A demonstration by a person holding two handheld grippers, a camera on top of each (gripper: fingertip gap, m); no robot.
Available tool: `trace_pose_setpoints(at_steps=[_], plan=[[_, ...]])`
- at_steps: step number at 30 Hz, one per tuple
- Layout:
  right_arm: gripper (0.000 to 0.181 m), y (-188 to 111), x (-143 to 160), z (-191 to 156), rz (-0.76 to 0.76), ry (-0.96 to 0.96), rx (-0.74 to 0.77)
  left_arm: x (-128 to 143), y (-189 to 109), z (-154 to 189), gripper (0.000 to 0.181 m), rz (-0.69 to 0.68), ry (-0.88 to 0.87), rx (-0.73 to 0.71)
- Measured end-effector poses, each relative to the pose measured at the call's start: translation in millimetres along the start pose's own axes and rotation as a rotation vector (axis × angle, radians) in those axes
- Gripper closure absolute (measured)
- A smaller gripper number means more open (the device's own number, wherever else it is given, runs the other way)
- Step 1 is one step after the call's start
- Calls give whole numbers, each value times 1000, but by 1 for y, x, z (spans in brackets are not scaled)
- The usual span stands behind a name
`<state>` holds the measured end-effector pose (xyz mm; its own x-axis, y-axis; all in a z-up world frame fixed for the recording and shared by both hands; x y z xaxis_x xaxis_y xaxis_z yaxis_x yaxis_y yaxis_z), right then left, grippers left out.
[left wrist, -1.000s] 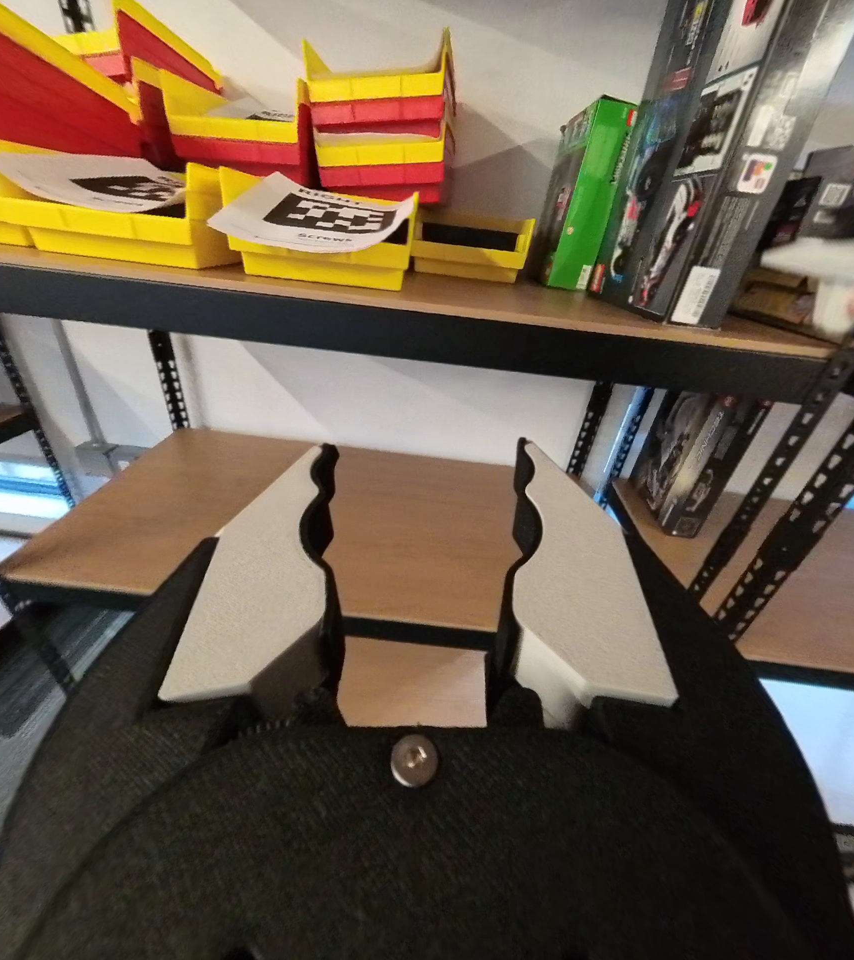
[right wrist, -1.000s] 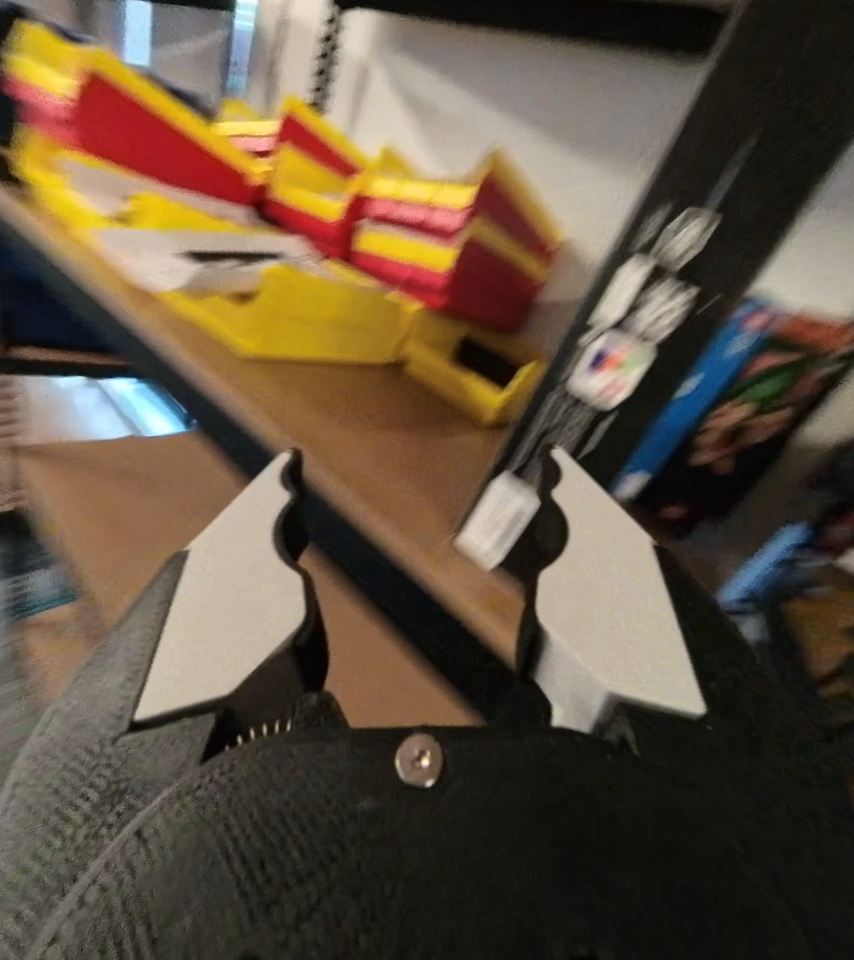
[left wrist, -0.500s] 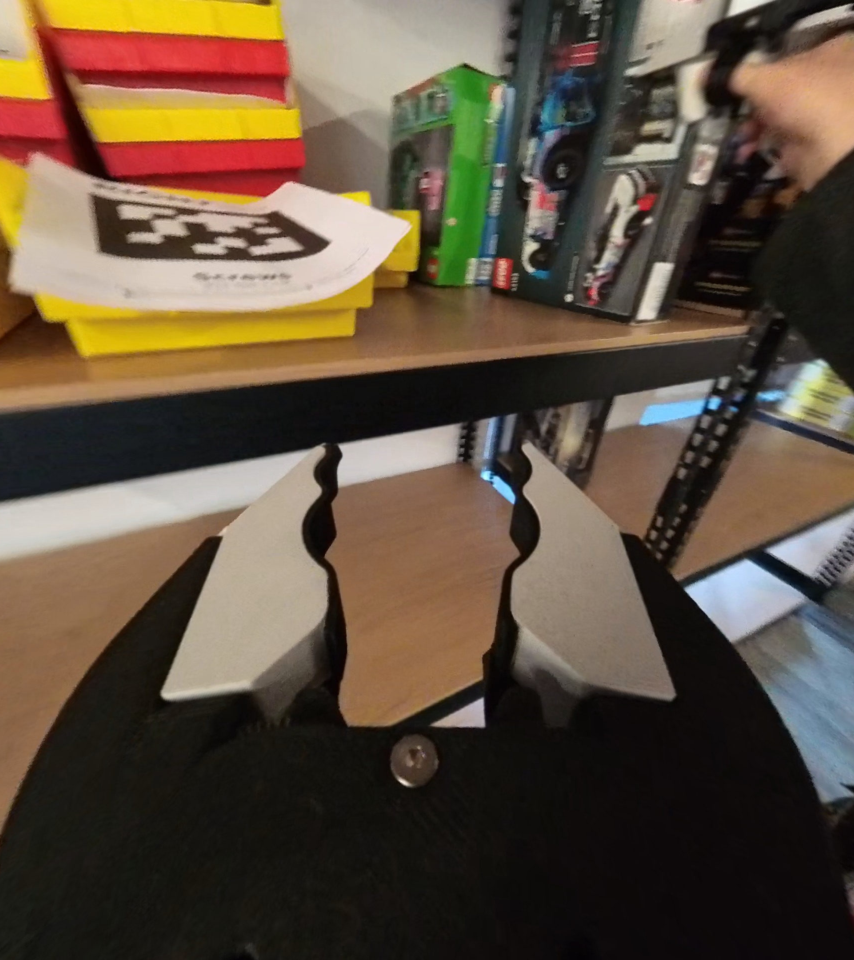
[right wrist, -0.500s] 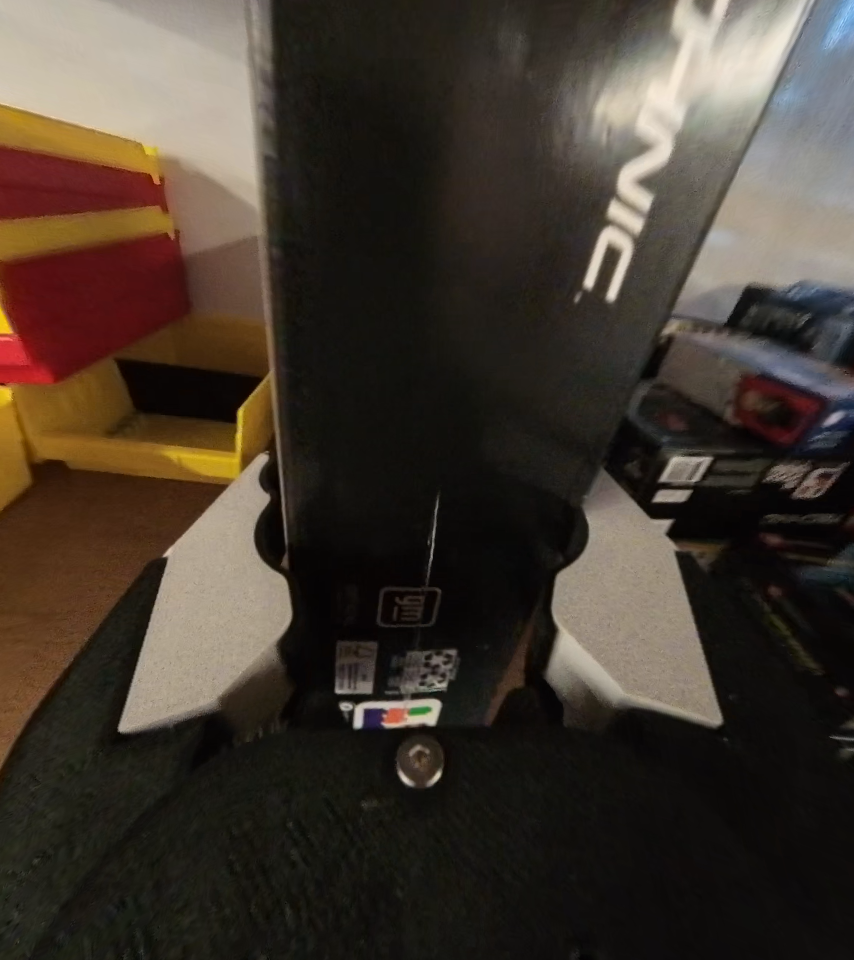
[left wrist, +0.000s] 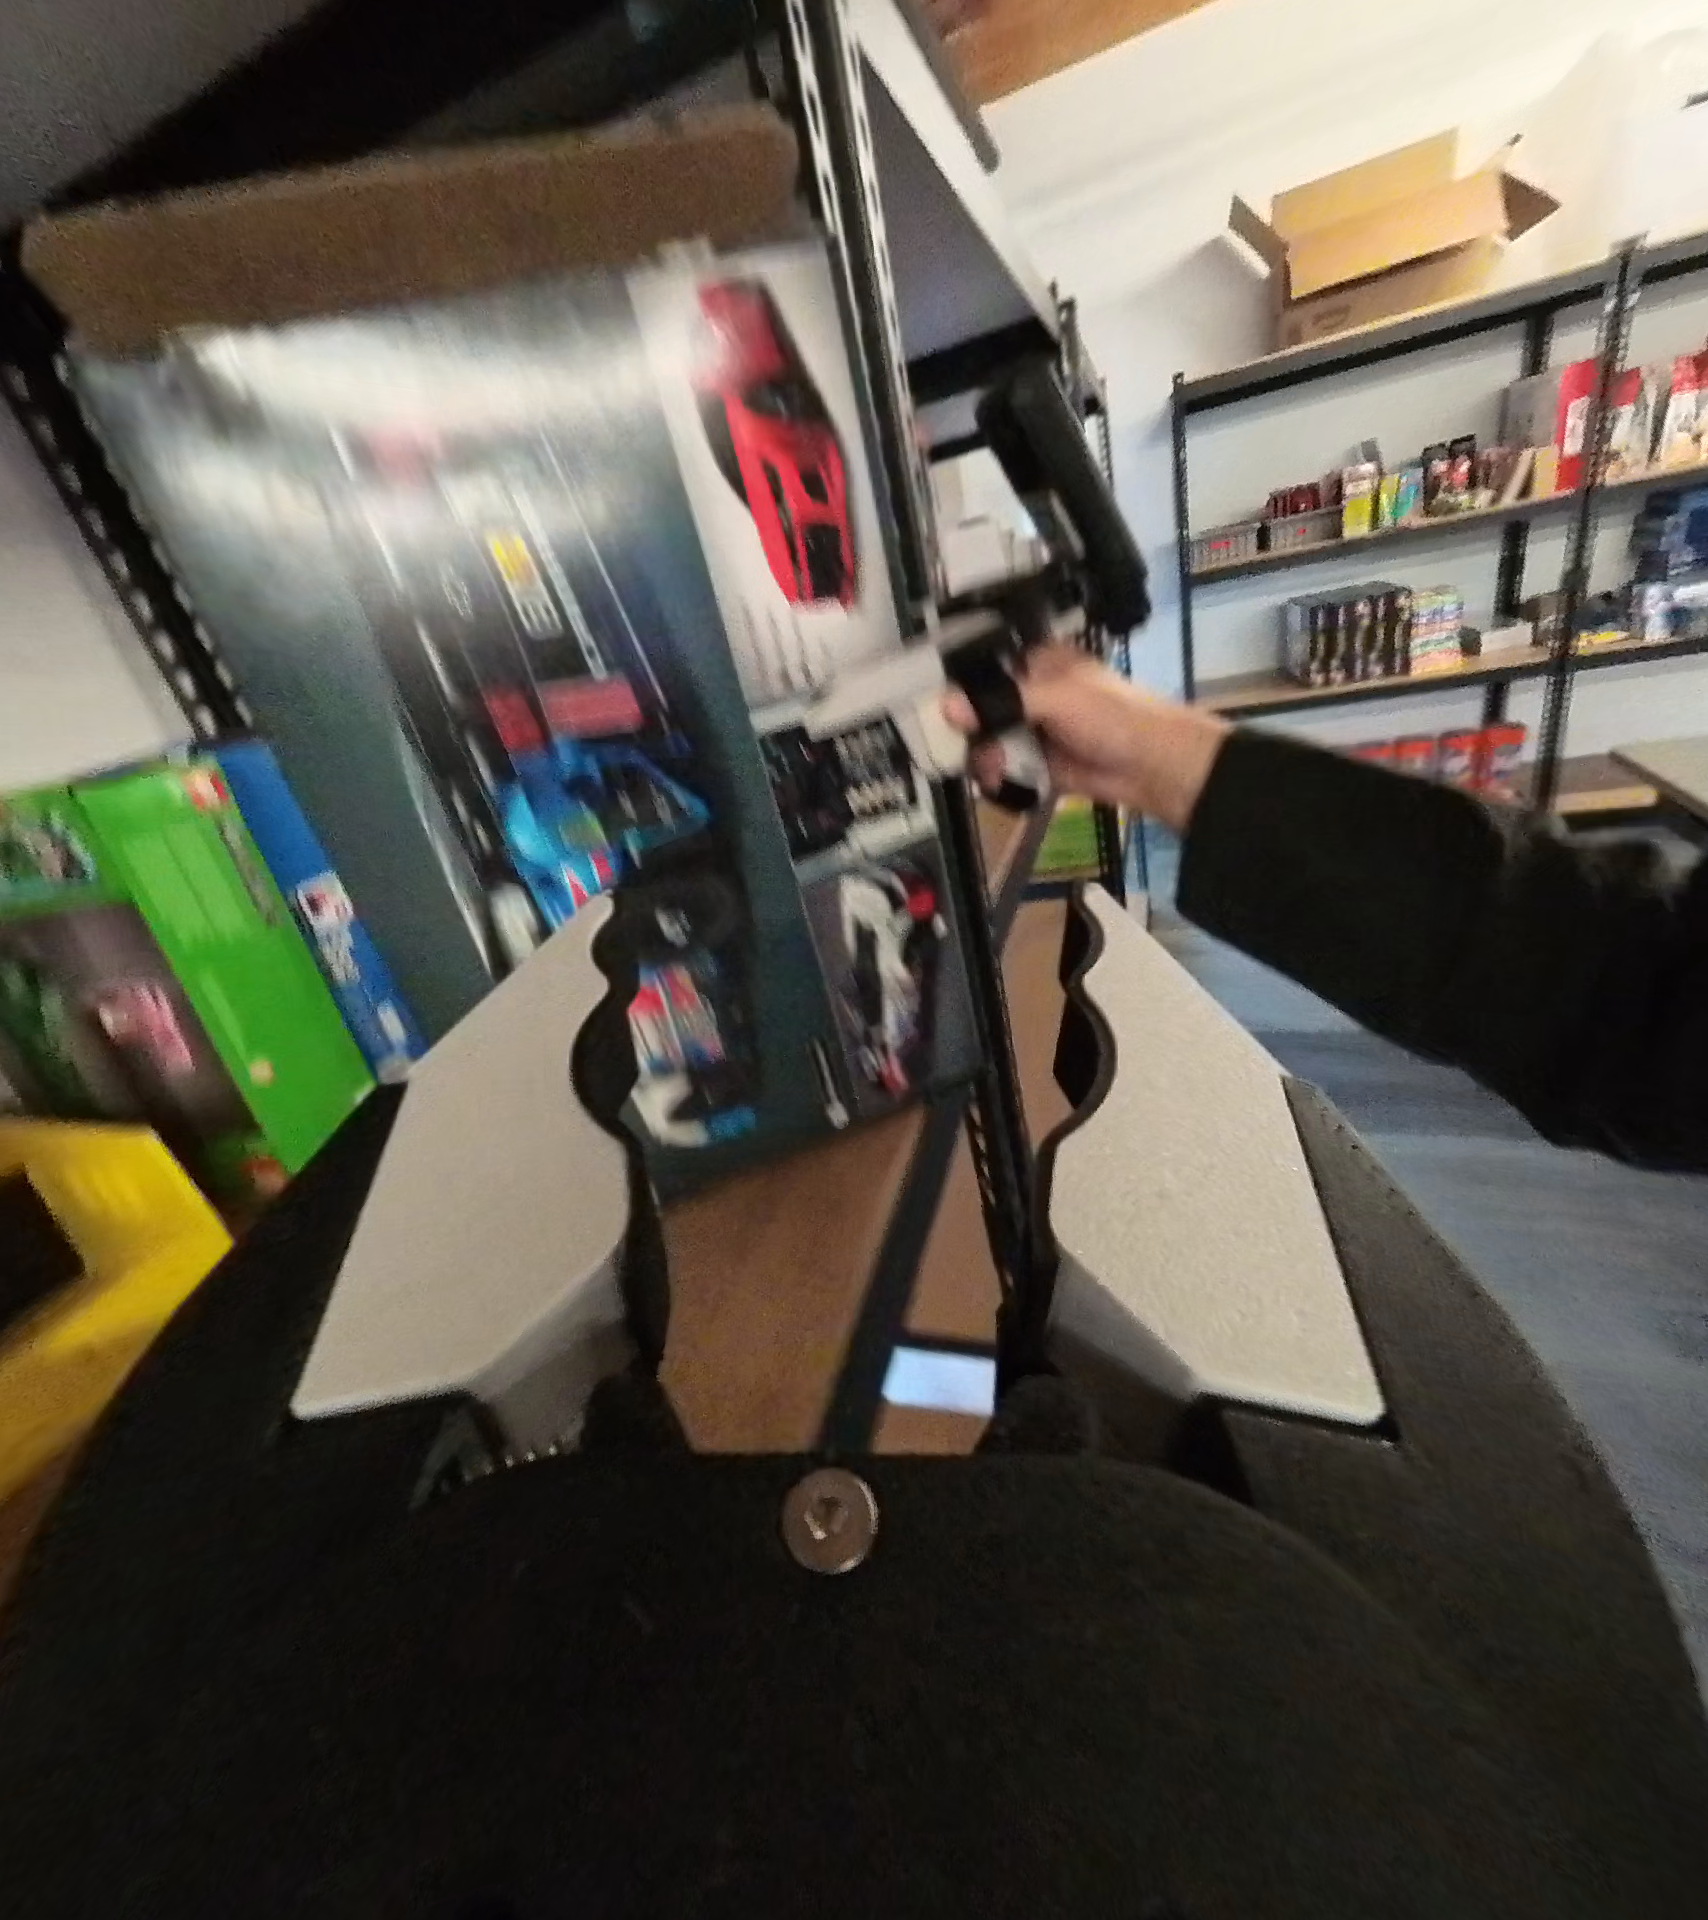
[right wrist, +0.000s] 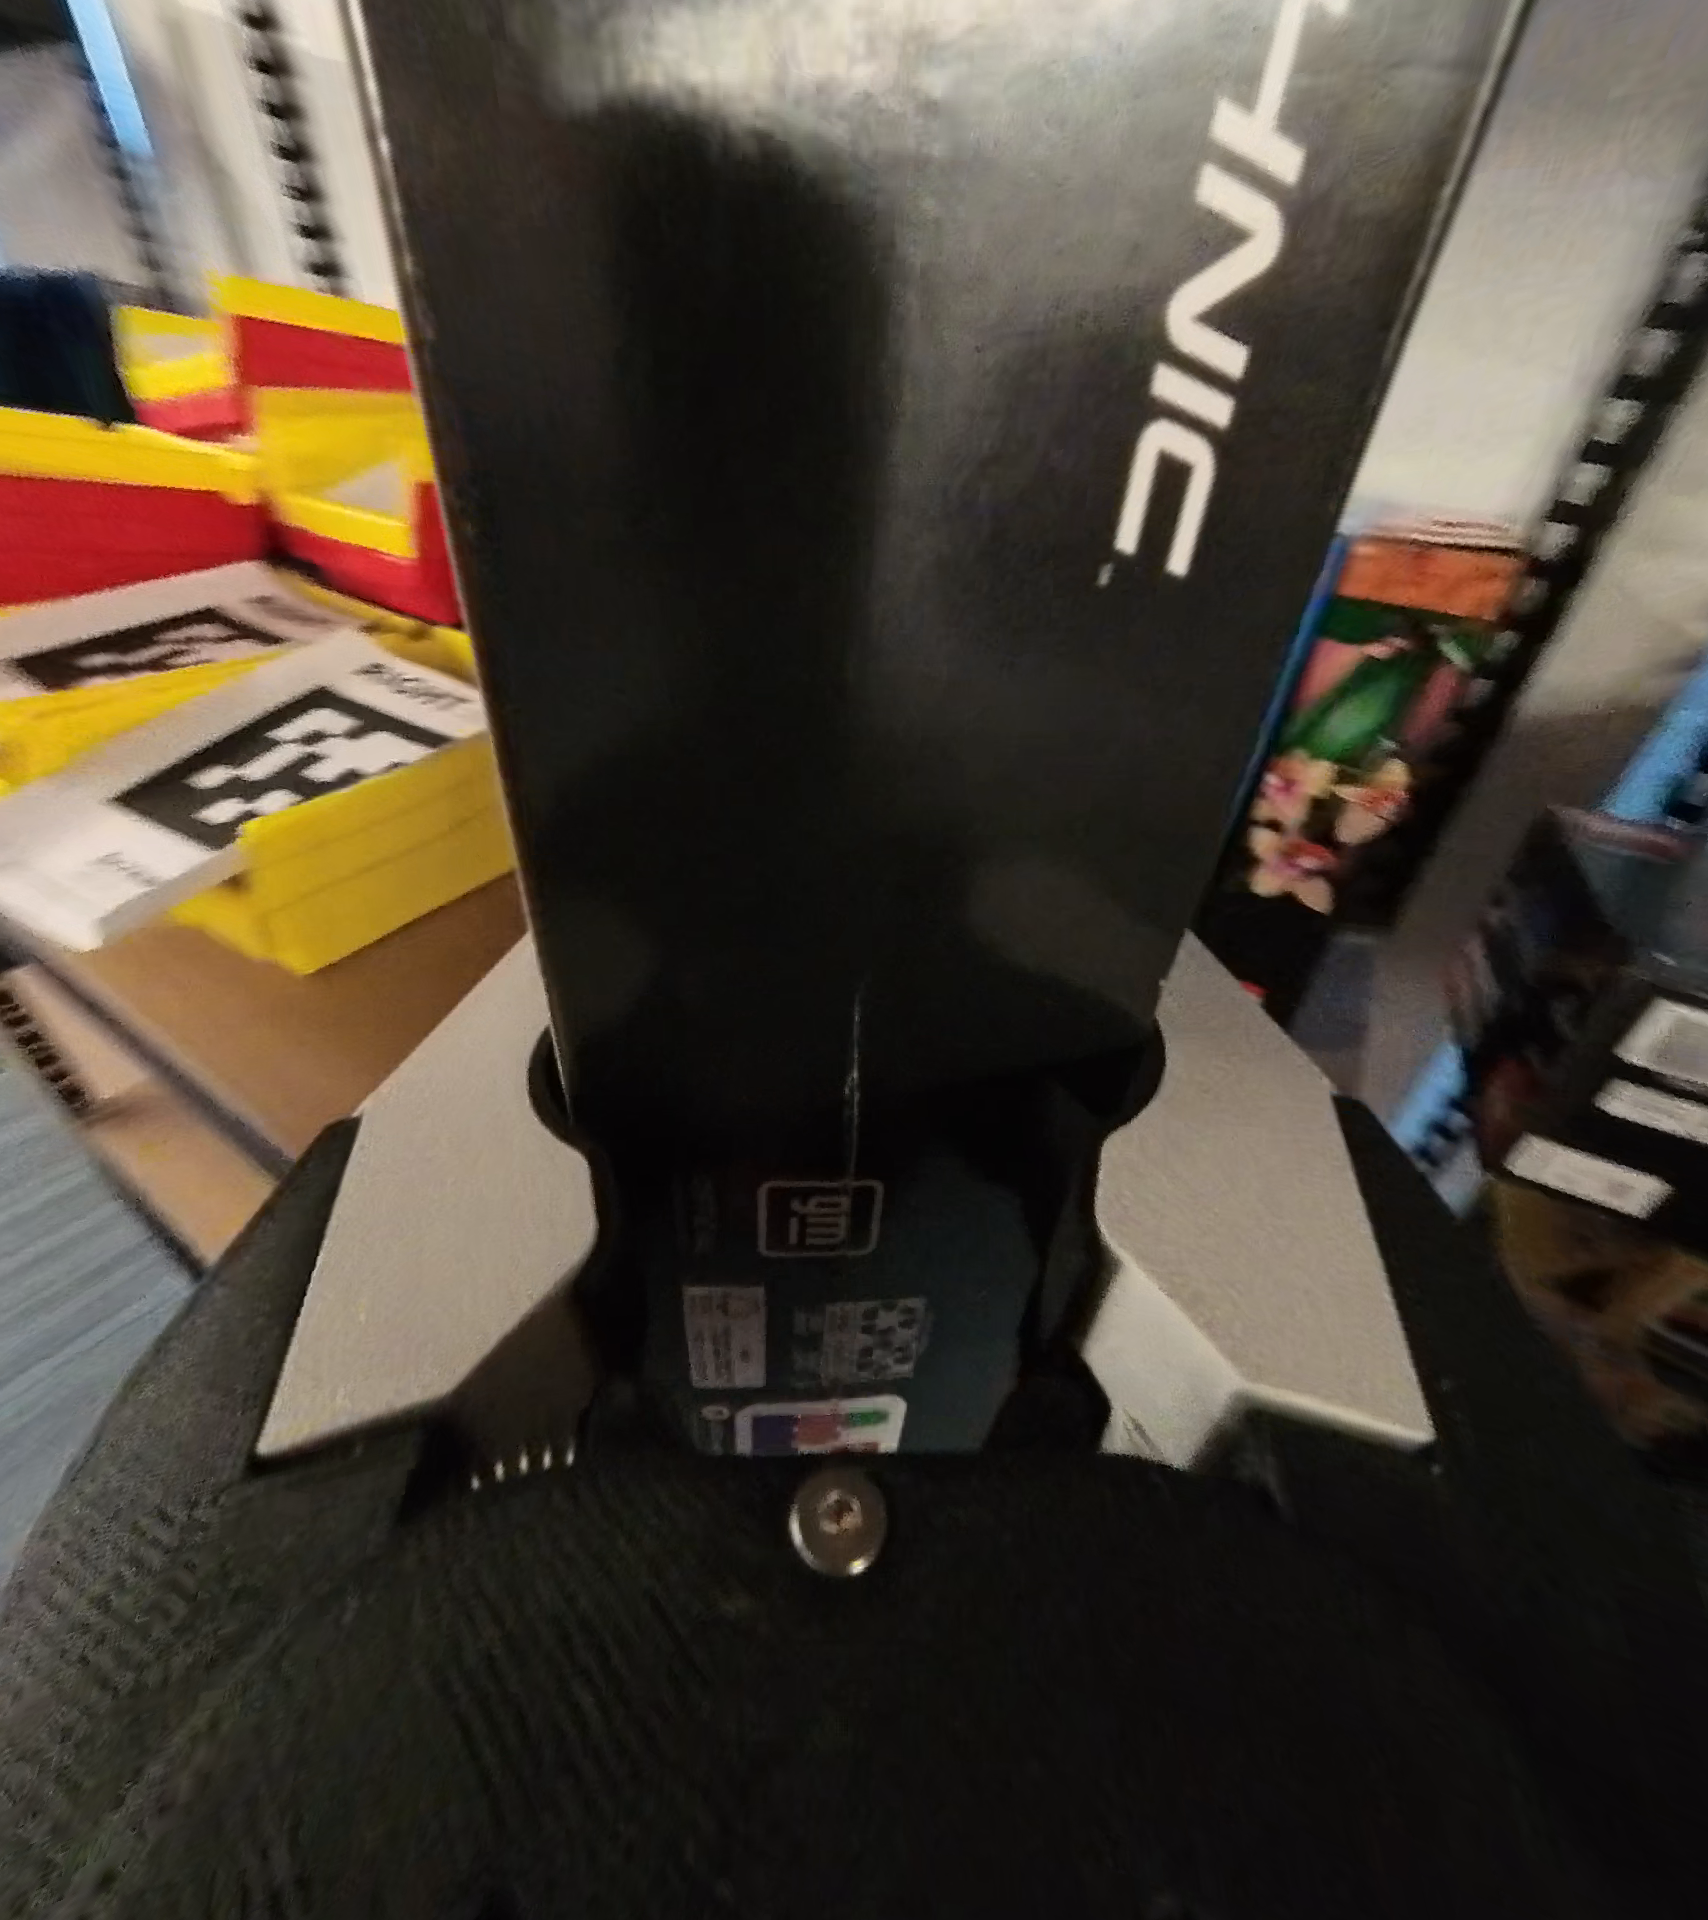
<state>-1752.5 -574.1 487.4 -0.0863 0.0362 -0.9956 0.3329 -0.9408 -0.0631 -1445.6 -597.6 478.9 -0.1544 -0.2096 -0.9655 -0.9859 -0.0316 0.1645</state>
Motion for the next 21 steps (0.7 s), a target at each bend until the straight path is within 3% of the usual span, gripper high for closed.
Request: trace_pose_setpoints(at_steps=[4, 8, 13, 16, 21], plan=[[78, 8, -1, -1, 30, -38, -244, -49, 54, -63, 85, -26, 25, 67], [78, 17, -2, 0, 47, -64, -427, -37, 89, -109, 40, -108, -110, 184], [79, 29, -4, -4, 119, -91, -560, -4, 113, -131, 37, -11, -194, 224], [78, 40, -4, -5, 147, -63, -578, 26, 126, -133, 38, -103, -170, 256], [78, 45, -4, -4, 230, -8, -556, 45, 138, -152, 50, -161, -266, 323]])
Point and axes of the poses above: each gripper's, where its closed fingertips meet, y out along the fingers, x out of its underside, z = x × y across the jaws, the point moved 5 cm from there along -y, back along the fingers, and after that the axes turned 8 degrees about -x, right-handed, at the moved point
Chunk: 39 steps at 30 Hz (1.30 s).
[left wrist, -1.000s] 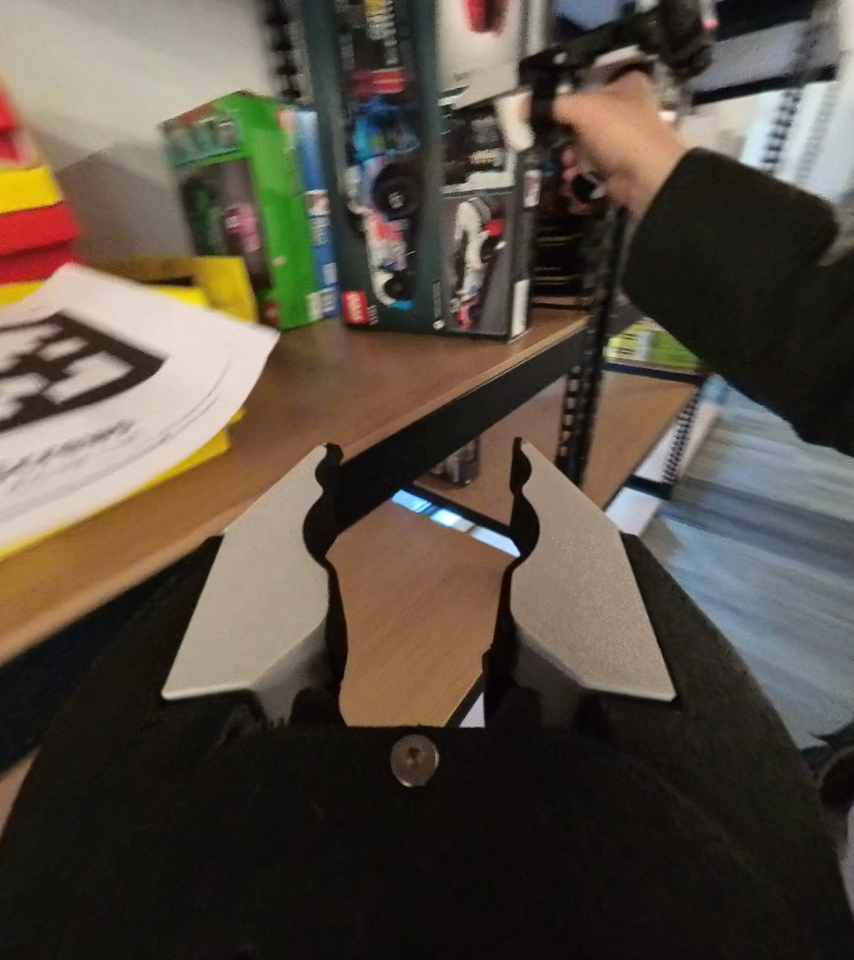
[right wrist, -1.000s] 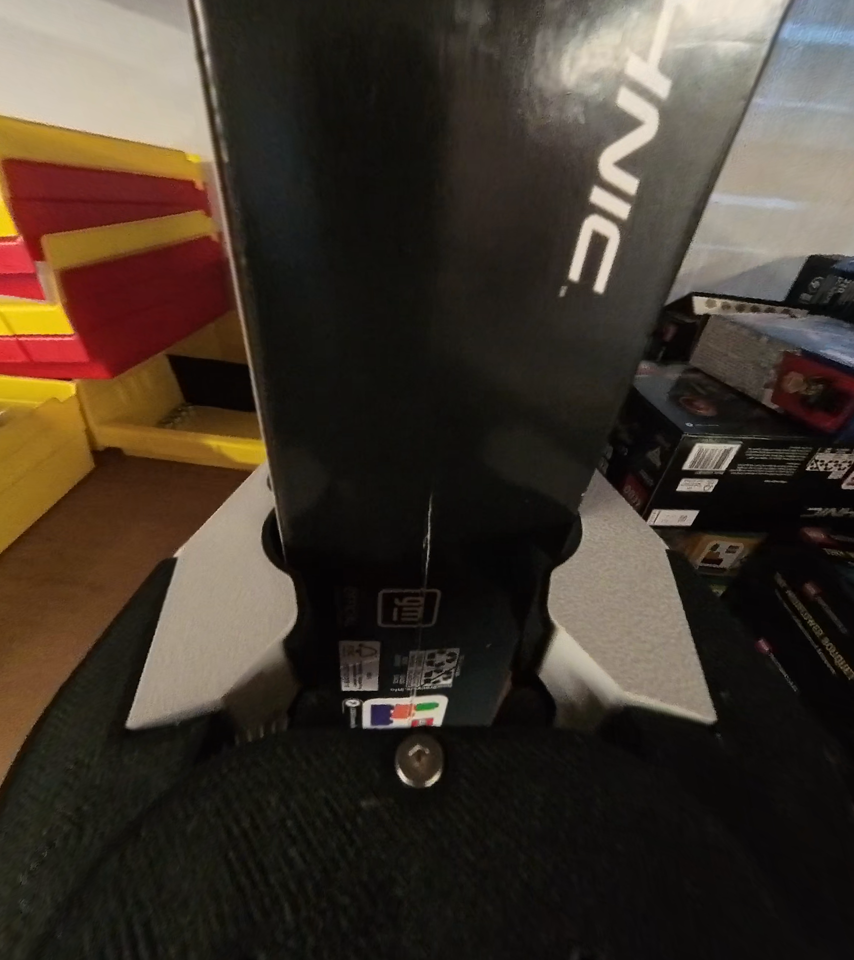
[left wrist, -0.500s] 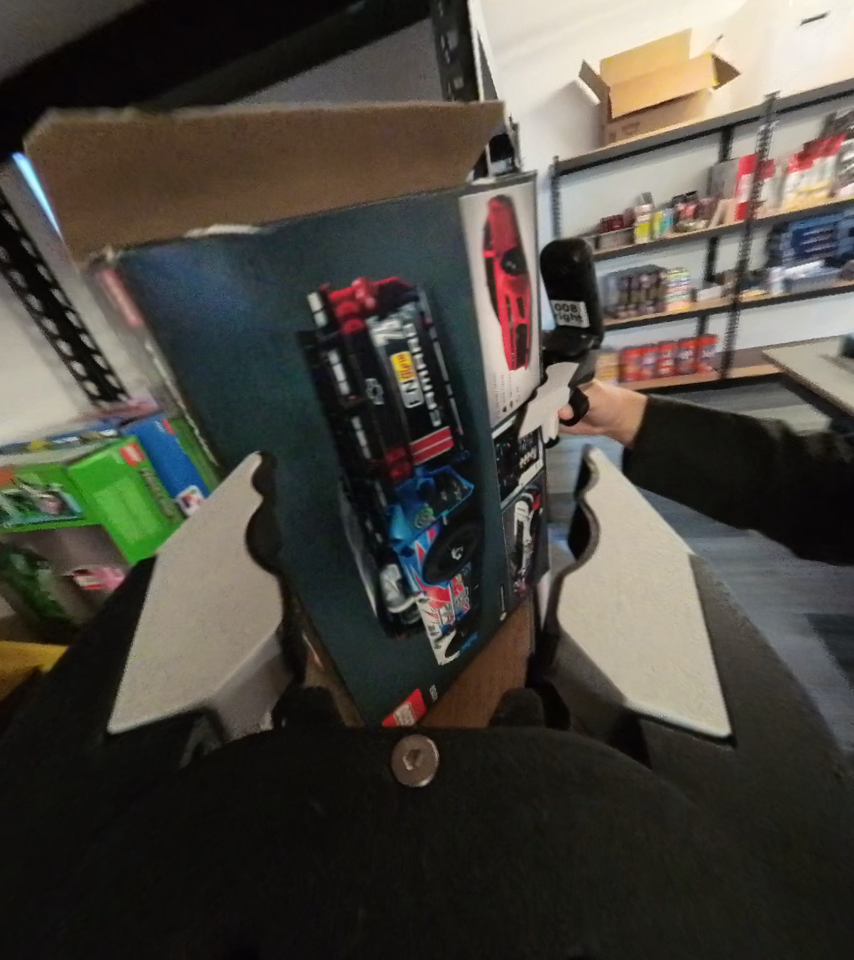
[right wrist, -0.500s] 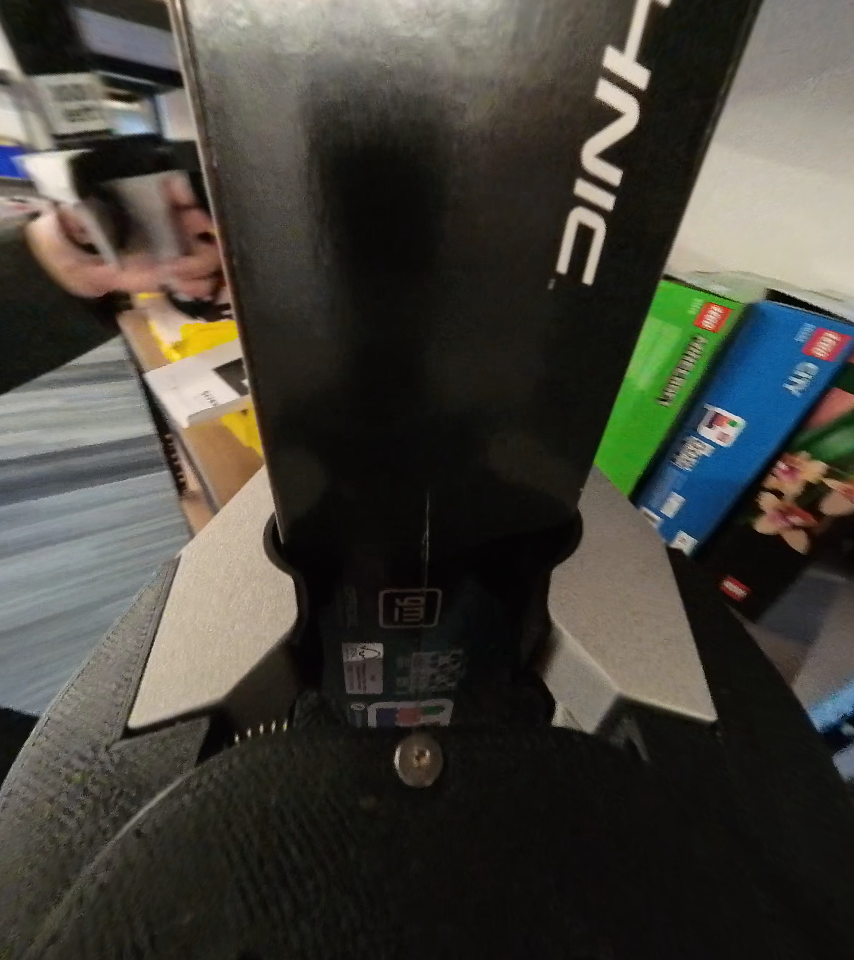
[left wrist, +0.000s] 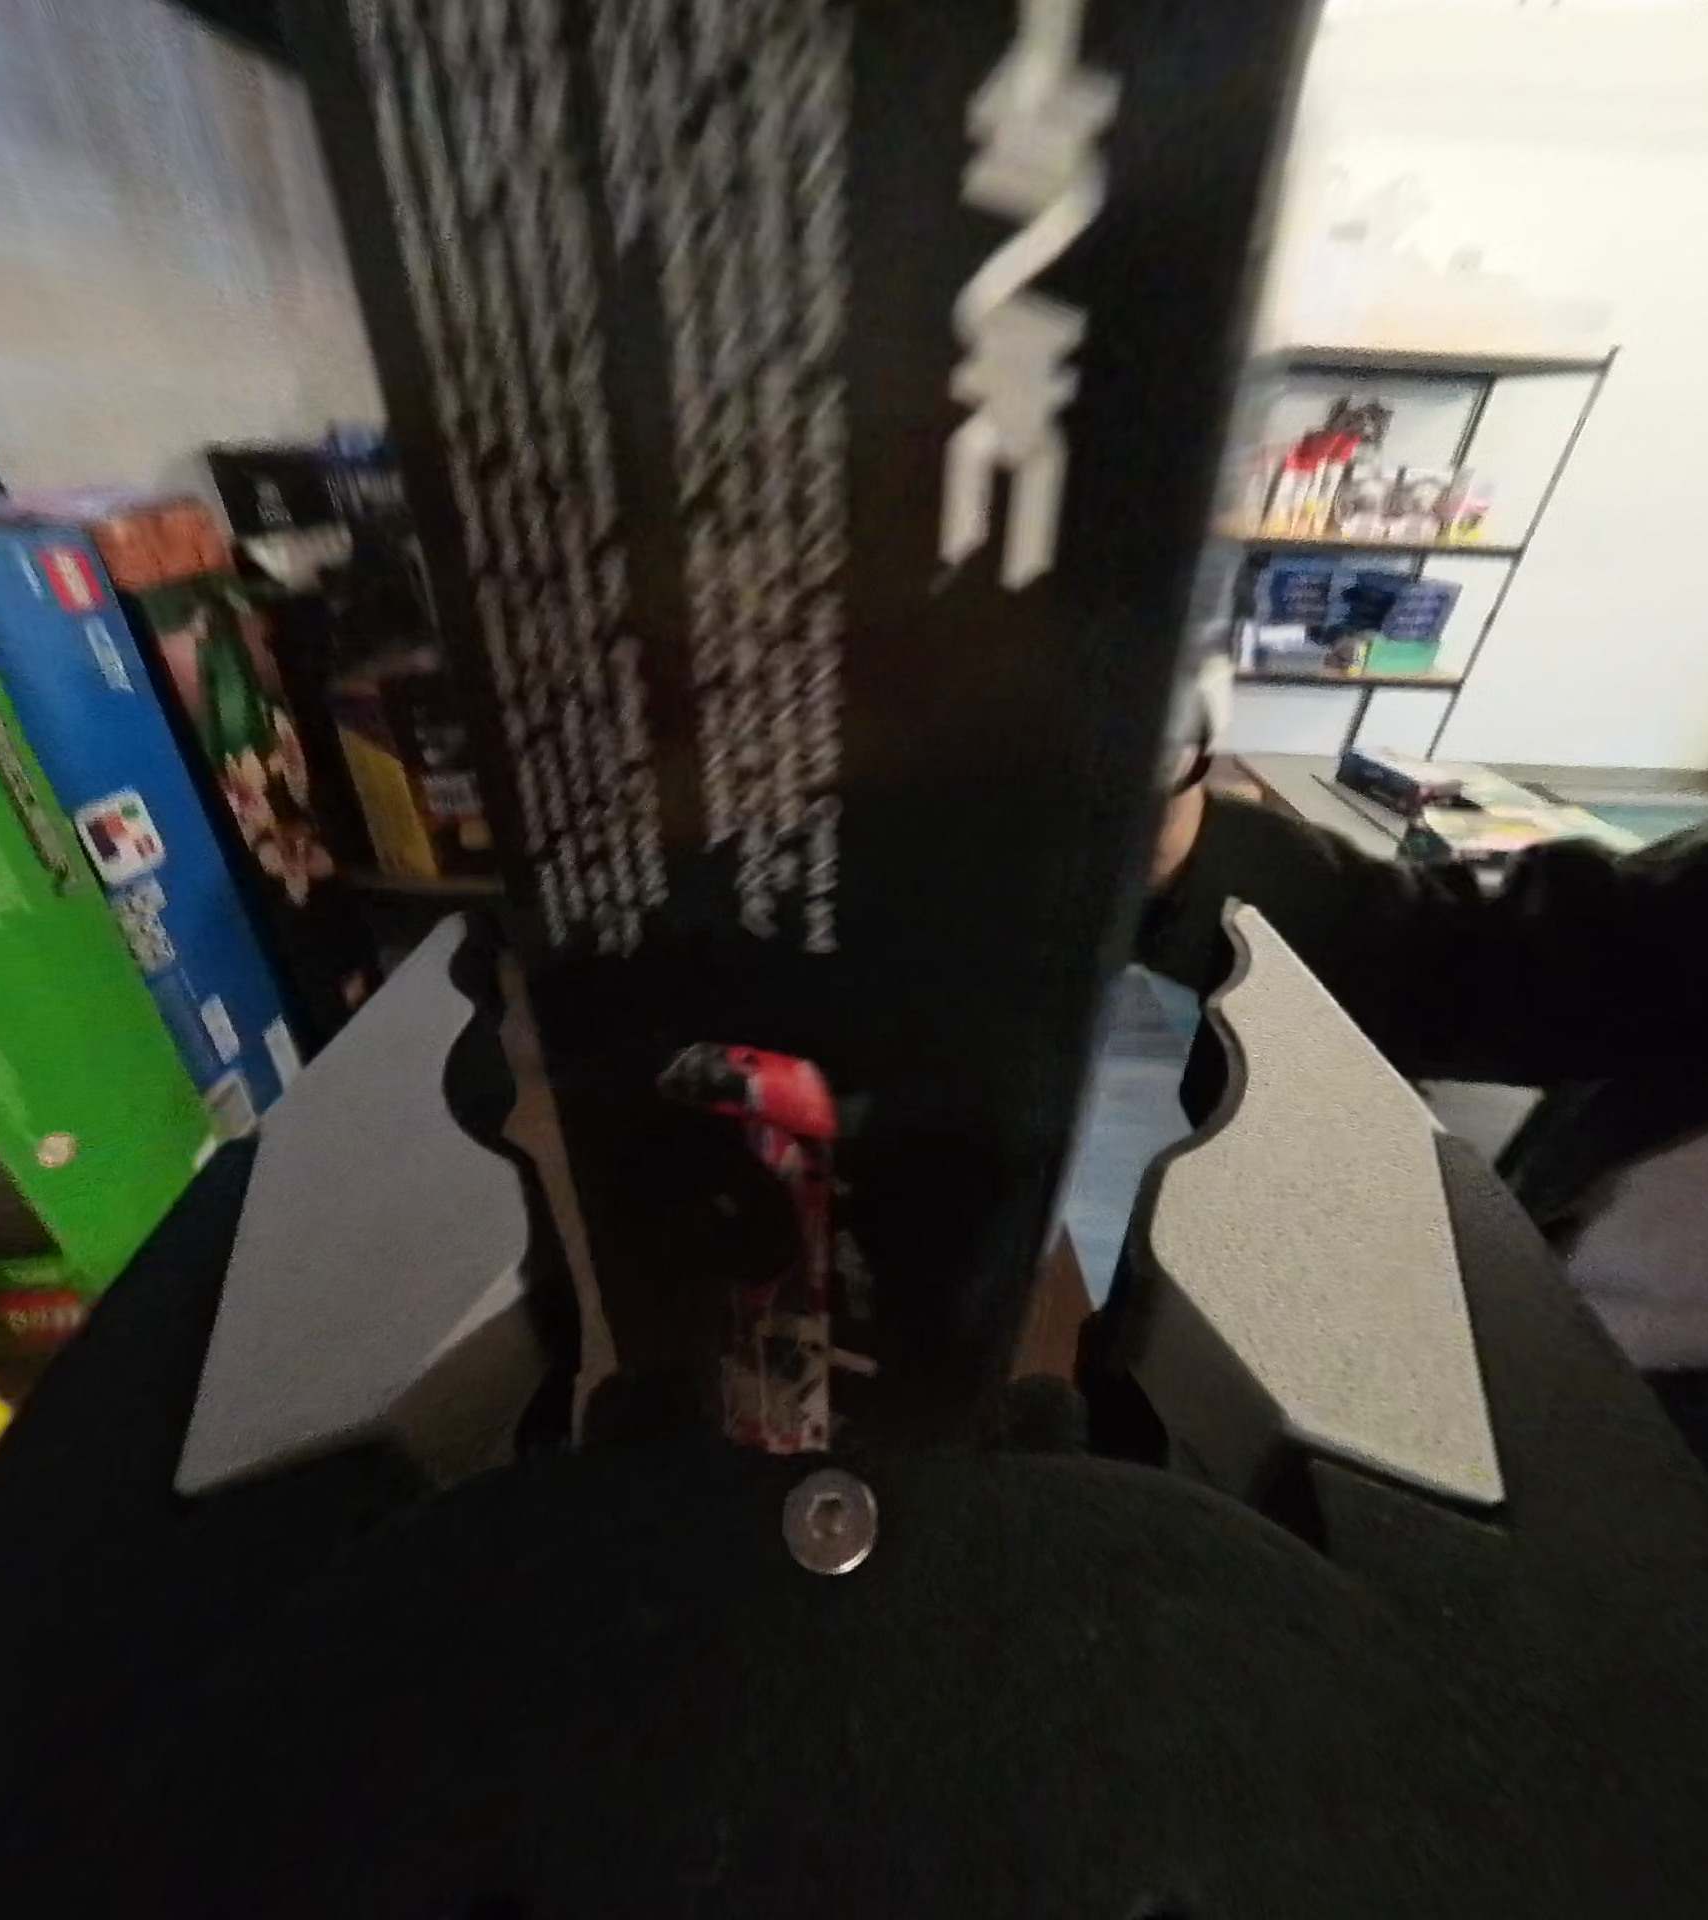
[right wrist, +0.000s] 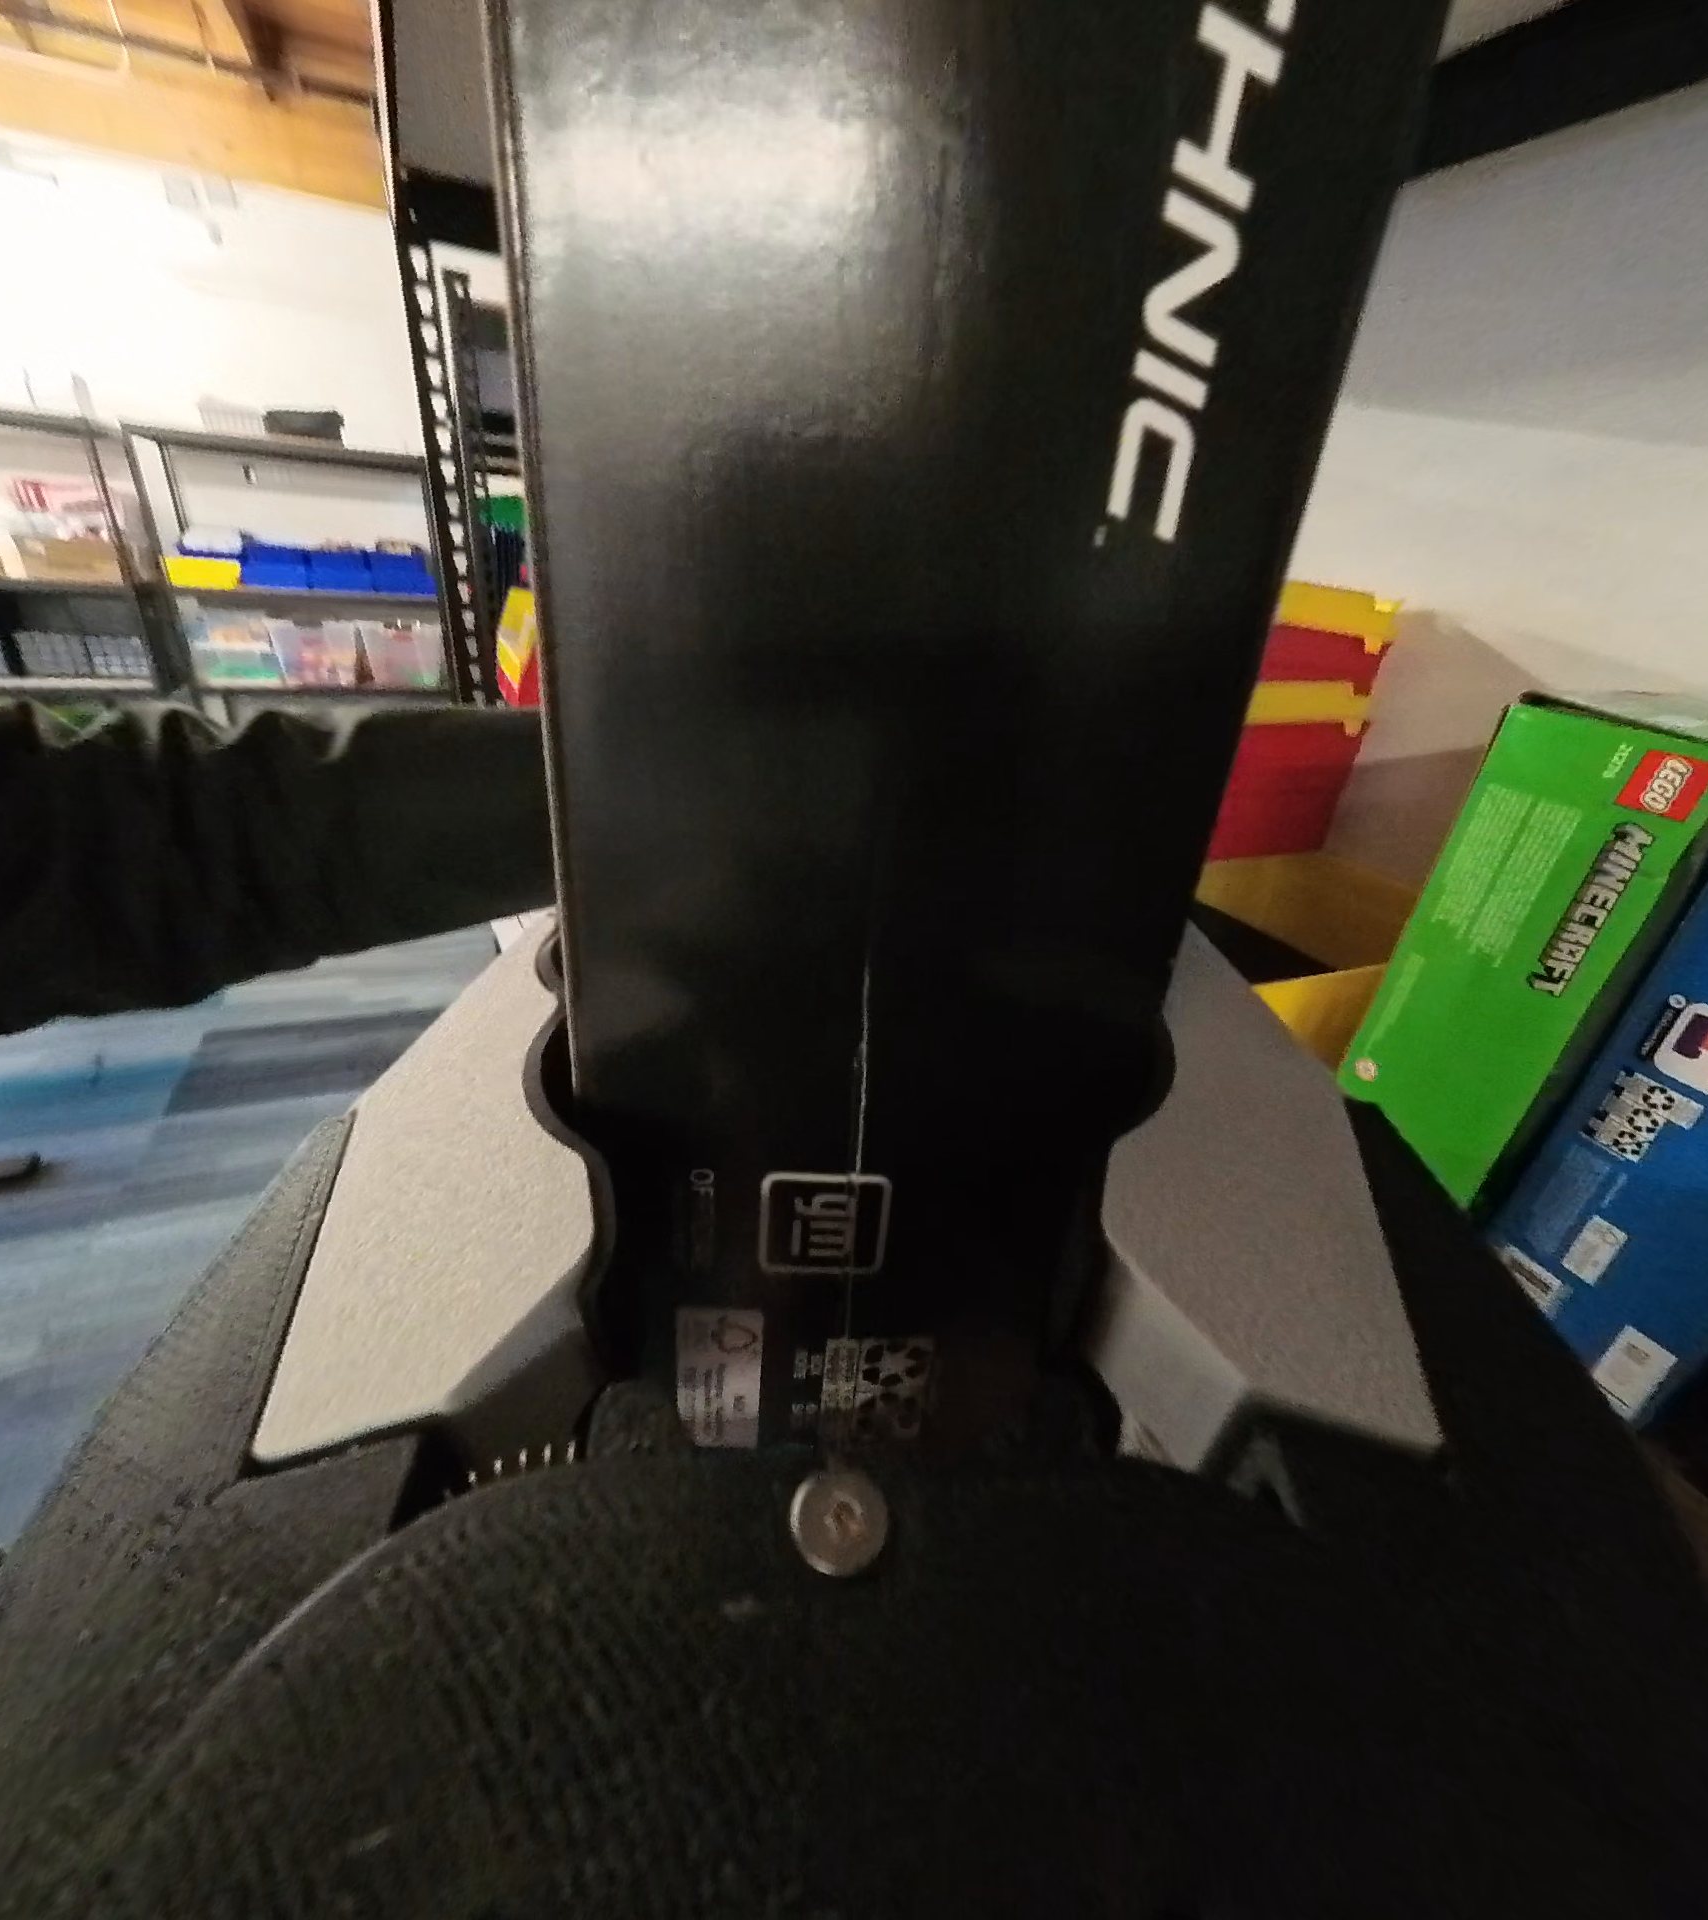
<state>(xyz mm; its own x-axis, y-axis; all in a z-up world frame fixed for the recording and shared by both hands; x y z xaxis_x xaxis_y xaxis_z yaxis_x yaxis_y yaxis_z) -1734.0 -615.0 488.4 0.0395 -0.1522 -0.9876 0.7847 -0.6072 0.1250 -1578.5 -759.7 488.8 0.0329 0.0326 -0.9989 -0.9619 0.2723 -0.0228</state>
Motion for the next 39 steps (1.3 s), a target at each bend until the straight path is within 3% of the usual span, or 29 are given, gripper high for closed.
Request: trace_pose_setpoints(at_steps=[2, 4, 9, 12, 19, 23, 27, 33, 39], plan=[[78, 2, 0, -1, 29, 0, 9, 18, 8, -5, 37, -86, -37, 50], [74, 4, 4, 2, 6, -19, 94, 19, 12, -1, 50, -59, -99, 149], [62, 1, 35, 1, -126, -77, 250, 19, 14, -6, 50, -23, -110, 189], [71, 1, 42, 4, -79, 85, 169, 25, 19, -7, 38, -53, -158, 178], [73, -7, 32, -18, 7, 72, 135, 10, 11, 27, 48, -46, -74, 96], [72, -14, 19, -58, 16, 68, 93, -1, 1, 74, 49, -70, -58, 46], [73, -35, 27, -106, 35, 112, 67, 14, -1, 129, 49, -85, -93, 9], [74, -56, 63, -192, 3, 118, 150, 68, -9, 193, 49, -86, -111, 98], [72, -50, 130, -307, -44, 96, 445, 147, -30, 239, 49, -113, -85, 399]])
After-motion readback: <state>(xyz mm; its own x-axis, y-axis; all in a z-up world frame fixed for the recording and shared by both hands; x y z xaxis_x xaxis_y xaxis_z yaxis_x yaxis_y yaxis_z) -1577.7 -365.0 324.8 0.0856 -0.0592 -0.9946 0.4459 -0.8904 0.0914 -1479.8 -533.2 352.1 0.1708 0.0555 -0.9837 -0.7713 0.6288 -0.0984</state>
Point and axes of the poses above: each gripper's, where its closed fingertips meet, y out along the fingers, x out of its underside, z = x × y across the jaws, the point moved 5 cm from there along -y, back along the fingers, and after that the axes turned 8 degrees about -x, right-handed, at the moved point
